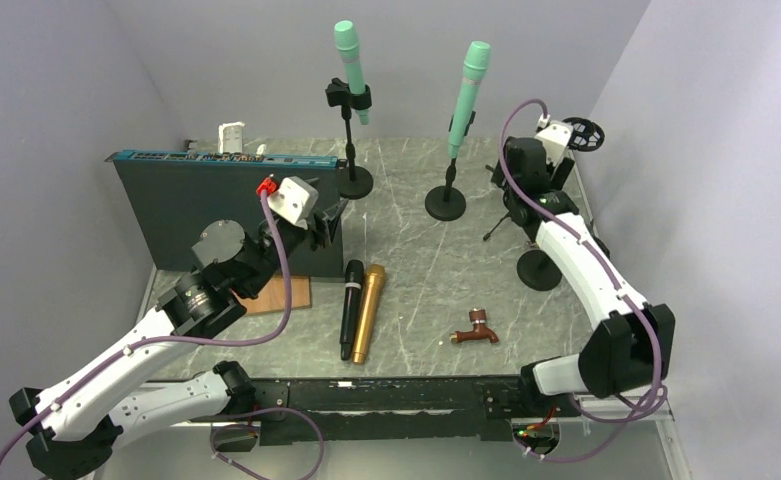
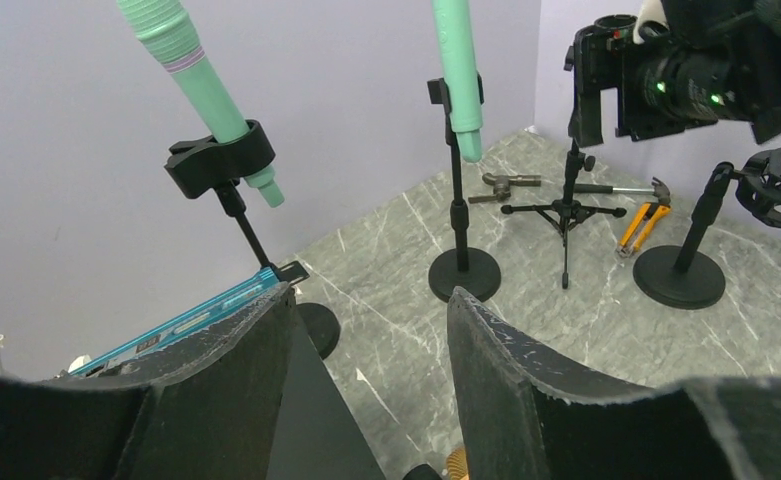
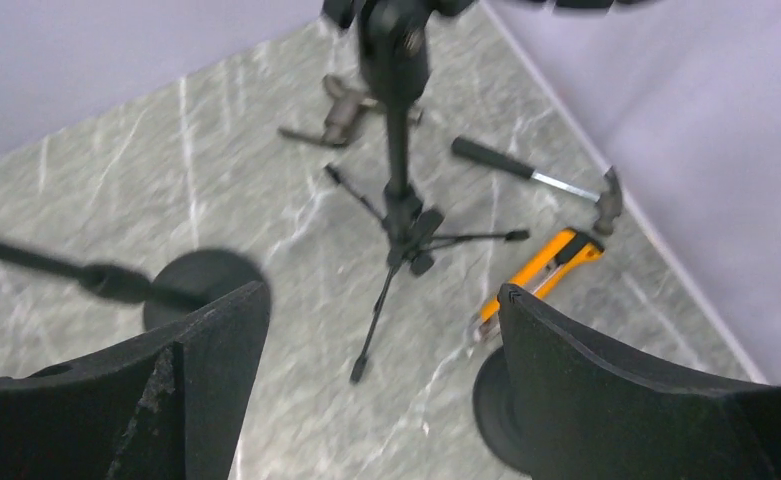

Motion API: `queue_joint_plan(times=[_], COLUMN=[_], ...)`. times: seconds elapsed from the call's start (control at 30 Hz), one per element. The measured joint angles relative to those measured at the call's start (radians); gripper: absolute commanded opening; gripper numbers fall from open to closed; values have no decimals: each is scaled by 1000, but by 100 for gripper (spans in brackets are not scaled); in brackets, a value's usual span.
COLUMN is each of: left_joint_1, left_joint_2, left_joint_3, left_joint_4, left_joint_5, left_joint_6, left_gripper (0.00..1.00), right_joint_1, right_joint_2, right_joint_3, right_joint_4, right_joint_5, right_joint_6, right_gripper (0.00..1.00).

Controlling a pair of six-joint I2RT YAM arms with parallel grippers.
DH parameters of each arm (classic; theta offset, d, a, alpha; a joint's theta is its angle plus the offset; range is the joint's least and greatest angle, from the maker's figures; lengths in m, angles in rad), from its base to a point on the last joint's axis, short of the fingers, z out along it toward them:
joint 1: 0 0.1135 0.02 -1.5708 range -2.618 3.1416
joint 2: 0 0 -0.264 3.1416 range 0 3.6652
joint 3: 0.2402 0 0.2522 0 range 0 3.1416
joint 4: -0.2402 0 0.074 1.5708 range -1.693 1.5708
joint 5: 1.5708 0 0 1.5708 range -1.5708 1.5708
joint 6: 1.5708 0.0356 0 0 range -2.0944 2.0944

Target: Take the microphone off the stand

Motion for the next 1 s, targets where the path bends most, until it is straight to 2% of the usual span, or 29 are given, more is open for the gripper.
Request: queue_joint_plan(times=[0.17,0.33,0.53,0.63,0.9,1.0], left_joint_1=[-6,-8,-8,-9,-11,-11], left_joint_2=[0,-2,-2,-2,-2,-2], left_joint_3=[-2,-11,-13,-13,-13,-13], left_joint_4=[7,14,14,14,14,14], left_joint_5=[-15,-32,-37,-43,-50,-50], left_joint_6=[11,25,37,41,41,41], left_gripper=[63,63,62,62,60,59], right_joint_1=[-92,-147,-151,-154,-162,-160], right_joint_2=[104,210,315,342,343,341], right_joint_3=[73,107,128,127,75,66], right_joint_4=[50,137,217,234,346,378], right_joint_5=[3,-56,-108,-121,-162,-197], right_joint_6=[-67,-151,-248,-270,-286,-273], right_gripper=[82,75,59,54,23,16])
